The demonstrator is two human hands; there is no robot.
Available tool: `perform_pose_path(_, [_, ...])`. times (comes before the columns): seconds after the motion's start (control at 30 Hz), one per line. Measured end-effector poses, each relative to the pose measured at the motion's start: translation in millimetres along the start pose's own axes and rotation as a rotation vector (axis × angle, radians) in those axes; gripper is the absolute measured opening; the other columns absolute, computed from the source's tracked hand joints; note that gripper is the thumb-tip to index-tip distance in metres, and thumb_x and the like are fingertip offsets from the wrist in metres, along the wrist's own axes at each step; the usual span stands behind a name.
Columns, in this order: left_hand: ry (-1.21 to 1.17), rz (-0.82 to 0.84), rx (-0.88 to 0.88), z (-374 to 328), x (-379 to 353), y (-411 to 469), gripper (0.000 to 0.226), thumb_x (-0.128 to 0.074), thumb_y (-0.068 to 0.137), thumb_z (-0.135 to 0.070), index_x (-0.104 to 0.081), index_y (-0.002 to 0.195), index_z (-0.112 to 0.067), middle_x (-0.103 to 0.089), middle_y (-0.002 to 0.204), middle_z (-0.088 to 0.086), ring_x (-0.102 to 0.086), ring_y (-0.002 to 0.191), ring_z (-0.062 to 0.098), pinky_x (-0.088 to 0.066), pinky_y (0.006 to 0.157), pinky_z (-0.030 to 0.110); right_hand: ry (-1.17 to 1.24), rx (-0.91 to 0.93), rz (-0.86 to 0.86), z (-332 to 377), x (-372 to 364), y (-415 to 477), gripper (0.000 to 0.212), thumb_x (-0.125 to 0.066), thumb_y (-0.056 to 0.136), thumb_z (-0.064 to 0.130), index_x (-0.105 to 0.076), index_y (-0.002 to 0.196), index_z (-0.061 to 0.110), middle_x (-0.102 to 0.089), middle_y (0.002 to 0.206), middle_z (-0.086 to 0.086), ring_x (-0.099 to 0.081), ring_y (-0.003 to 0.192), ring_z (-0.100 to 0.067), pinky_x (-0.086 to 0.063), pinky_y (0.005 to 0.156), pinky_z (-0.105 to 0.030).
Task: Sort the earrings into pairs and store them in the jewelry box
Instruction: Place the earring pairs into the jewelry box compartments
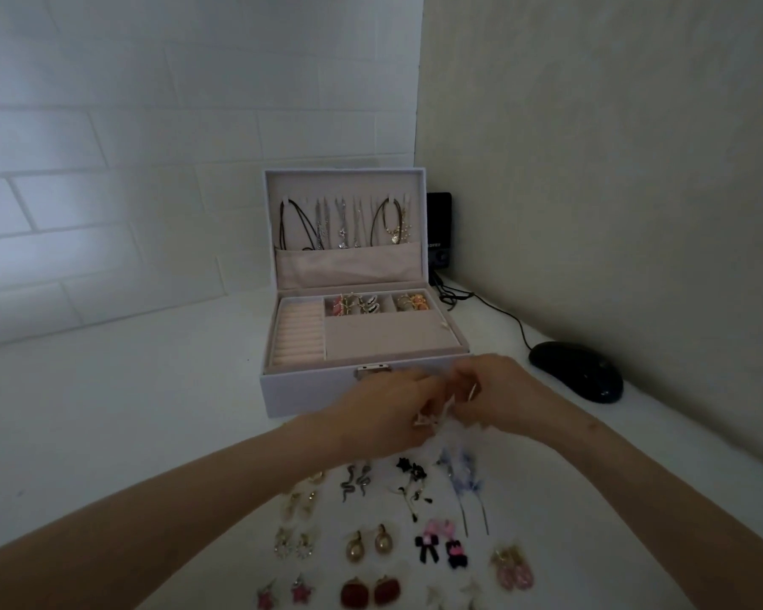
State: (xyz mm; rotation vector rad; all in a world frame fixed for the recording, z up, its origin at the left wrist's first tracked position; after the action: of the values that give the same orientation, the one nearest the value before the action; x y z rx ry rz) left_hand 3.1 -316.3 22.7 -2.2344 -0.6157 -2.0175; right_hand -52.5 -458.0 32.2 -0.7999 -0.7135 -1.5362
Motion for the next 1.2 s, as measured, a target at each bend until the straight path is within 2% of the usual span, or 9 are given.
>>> perform_pose_path(0.23, [-0.188, -0.212, 0.13, 33, 49, 16, 0.018, -0.064, 0.083, -0.014, -0.065, 0.101, -0.015, -0.054, 0.097, -0.002, -0.057, 0.081, 0.008, -0.048, 0.074, 0.017, 0.457, 0.075, -0.043, 21, 50, 29, 0.017, -0.064, 0.078, -0.01, -0.068, 0.079, 0.007, -0.067, 0.069, -0.007, -0.067, 0.058, -0.014, -0.057, 0.061, -0.023])
perform_pose_path(0.33, [-0.244, -0.351, 0.257, 66, 60, 30, 0.01, -0.065, 0.083, -0.013, -0.068, 0.093, -0.014, -0.057, 0.093, 0.003, -0.059, 0.078, 0.012, -0.05, 0.076, 0.022, 0.532, 0.088, -0.052, 27, 56, 60, 0.017, -0.065, 0.076, -0.013, -0.067, 0.09, -0.004, -0.066, 0.074, -0.011, -0.068, 0.059, -0.013, -0.059, 0.065, -0.024])
perform_pose_path(0.4, [-0.233, -0.406, 0.361, 90, 61, 41, 0.009, -0.065, 0.084, -0.014, -0.067, 0.092, -0.013, -0.059, 0.093, 0.005, -0.059, 0.08, 0.014, -0.049, 0.073, 0.021, 0.517, 0.078, -0.057, 27, 54, 84, 0.026, -0.065, 0.073, -0.016, -0.066, 0.096, -0.005, -0.064, 0.074, -0.01, -0.066, 0.058, -0.01, -0.056, 0.06, -0.02])
perform_pose_path(0.5, [-0.261, -0.44, 0.479, 117, 54, 55, 0.01, -0.063, 0.085, -0.013, -0.067, 0.094, -0.01, -0.063, 0.089, 0.003, -0.054, 0.071, 0.007, -0.039, 0.058, 0.004, 0.488, 0.061, -0.102, 24, 45, 118, 0.031, -0.068, 0.067, -0.017, -0.067, 0.092, 0.0, -0.062, 0.077, -0.012, -0.061, 0.064, -0.016, -0.053, 0.059, -0.022])
perform_pose_path(0.6, [-0.289, -0.499, 0.49, 132, 46, 68, 0.01, -0.063, 0.086, -0.016, -0.066, 0.094, -0.01, -0.065, 0.092, 0.003, -0.055, 0.076, 0.007, -0.038, 0.06, 0.005, 0.49, 0.038, -0.209, 15, 36, 144, 0.028, -0.073, 0.067, -0.01, -0.068, 0.079, 0.014, -0.062, 0.076, -0.006, -0.061, 0.07, -0.016, -0.053, 0.063, -0.024])
perform_pose_path(0.7, [-0.242, -0.562, 0.444, 137, 40, 77, 0.011, -0.061, 0.088, -0.018, -0.064, 0.095, -0.011, -0.06, 0.09, -0.002, -0.054, 0.08, 0.007, -0.038, 0.06, 0.004, 0.531, 0.081, -0.331, 7, 27, 160, 0.021, -0.072, 0.074, -0.001, -0.068, 0.074, 0.02, -0.064, 0.07, -0.001, -0.062, 0.061, -0.011, -0.053, 0.067, -0.03])
perform_pose_path(0.87, [-0.196, -0.669, 0.379, 149, 30, 76, 0.008, -0.063, 0.085, -0.015, -0.061, 0.086, -0.007, -0.06, 0.086, 0.006, -0.053, 0.075, 0.012, -0.038, 0.064, 0.006, 0.493, 0.157, -0.544, 3, 21, 165, 0.009, -0.071, 0.079, 0.009, -0.068, 0.071, 0.013, -0.061, 0.063, 0.003, -0.053, 0.054, 0.002, -0.045, 0.058, -0.013])
perform_pose_path(1.0, [-0.198, -0.699, 0.396, 155, 29, 75, 0.008, -0.062, 0.085, -0.015, -0.061, 0.087, -0.008, -0.059, 0.086, 0.005, -0.053, 0.077, 0.014, -0.038, 0.068, 0.017, 0.307, 0.22, -0.502, 9, 20, 166, 0.007, -0.073, 0.075, 0.008, -0.073, 0.08, 0.003, -0.063, 0.068, 0.001, -0.054, 0.054, 0.006, -0.039, 0.059, -0.004])
perform_pose_path(1.2, [-0.18, -0.708, 0.366, 153, 29, 74, 0.008, -0.063, 0.085, -0.015, -0.061, 0.085, -0.007, -0.054, 0.084, 0.001, -0.05, 0.075, 0.012, -0.035, 0.064, 0.012, 0.134, 0.238, -0.493, 10, 19, 165, 0.01, -0.073, 0.074, 0.008, -0.073, 0.08, 0.0, -0.061, 0.073, -0.001, -0.051, 0.064, -0.005, -0.035, 0.059, 0.0])
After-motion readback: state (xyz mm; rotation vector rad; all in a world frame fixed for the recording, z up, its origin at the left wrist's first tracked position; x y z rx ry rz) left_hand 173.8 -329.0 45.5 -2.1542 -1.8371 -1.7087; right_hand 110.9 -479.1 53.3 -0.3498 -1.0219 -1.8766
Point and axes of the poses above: each hand's wrist, its own y-axis towards the middle knuckle, its own x-axis out of the back of the hand, z = x × y, the point moved 2 cm from there along y, towards the middle knuckle
